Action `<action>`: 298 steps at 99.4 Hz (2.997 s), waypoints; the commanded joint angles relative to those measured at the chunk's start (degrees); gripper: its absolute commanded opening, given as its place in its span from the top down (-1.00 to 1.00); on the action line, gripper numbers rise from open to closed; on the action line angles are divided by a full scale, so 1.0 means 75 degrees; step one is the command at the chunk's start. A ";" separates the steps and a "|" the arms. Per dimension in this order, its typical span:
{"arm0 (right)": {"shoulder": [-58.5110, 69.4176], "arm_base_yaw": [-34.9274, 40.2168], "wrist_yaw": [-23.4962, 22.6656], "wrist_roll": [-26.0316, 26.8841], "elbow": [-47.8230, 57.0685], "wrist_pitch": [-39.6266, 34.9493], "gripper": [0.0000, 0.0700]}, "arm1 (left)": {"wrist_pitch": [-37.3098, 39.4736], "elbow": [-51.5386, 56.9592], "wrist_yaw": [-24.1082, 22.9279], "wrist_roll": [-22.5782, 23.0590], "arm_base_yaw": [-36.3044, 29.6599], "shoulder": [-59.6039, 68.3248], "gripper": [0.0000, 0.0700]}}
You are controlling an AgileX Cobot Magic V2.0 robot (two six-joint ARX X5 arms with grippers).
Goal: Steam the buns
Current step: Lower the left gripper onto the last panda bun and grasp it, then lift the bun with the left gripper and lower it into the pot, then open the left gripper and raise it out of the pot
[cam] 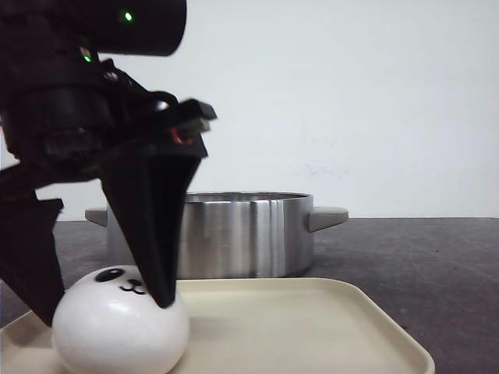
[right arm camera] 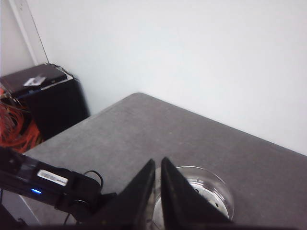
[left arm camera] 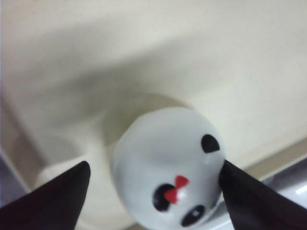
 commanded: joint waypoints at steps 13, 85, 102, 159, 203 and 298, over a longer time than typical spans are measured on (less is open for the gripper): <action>-0.0160 0.0137 0.0032 0.0117 0.0184 -0.0597 0.96 | -0.0073 0.0064 -0.0274 -0.0166 -0.0064 0.0731 -0.23; -0.0428 0.0137 0.0262 0.0105 -0.0102 -0.0597 0.96 | -0.0816 0.3325 -0.0927 0.2419 0.0213 -0.0600 0.97; -0.0431 0.0137 0.0589 0.0187 -0.0487 -0.0597 0.96 | -0.0889 0.4497 -0.0799 0.3066 0.1209 0.0294 0.98; -0.0519 0.0137 0.0833 0.0708 -0.0717 -0.0597 0.96 | -0.0825 0.4975 -0.0557 0.4261 0.2235 0.3552 0.98; -0.0574 0.0137 0.0831 0.0909 -0.0717 -0.0597 0.96 | -0.1067 0.5286 -0.0615 0.4199 0.2256 0.3891 -0.97; -0.3442 0.0140 0.2923 0.1728 -0.6875 0.0883 0.96 | -0.2445 0.7519 -0.2023 0.3013 0.0857 -0.1480 1.00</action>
